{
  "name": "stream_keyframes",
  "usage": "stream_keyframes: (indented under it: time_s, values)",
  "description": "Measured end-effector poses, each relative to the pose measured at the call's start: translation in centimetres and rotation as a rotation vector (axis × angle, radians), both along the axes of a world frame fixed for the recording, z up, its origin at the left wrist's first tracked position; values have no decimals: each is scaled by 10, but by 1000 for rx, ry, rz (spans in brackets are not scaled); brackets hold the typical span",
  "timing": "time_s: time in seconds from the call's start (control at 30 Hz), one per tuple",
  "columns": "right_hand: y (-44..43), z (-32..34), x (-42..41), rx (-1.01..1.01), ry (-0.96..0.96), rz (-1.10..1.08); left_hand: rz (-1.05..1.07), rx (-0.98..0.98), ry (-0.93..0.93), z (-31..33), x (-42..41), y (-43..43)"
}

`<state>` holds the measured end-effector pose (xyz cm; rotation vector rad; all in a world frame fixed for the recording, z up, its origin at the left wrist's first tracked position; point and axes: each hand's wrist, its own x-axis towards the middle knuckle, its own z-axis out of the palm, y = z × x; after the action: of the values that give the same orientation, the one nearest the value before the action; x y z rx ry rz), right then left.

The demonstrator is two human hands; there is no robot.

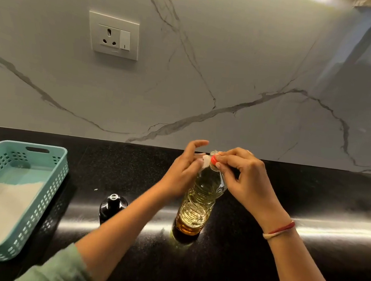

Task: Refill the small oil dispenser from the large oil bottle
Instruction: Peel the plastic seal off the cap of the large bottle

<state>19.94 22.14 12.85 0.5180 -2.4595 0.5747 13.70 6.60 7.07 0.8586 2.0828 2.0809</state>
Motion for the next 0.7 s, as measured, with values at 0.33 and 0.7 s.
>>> stream_keyframes:
  time_s: [0.33, 0.7]
  values:
    - [0, 2, -1, 5, -26, -2, -328, -100, -72, 12, -20, 3]
    - [-3, 0, 2, 6, 10, -19, 449, -206, 135, -31, 47, 21]
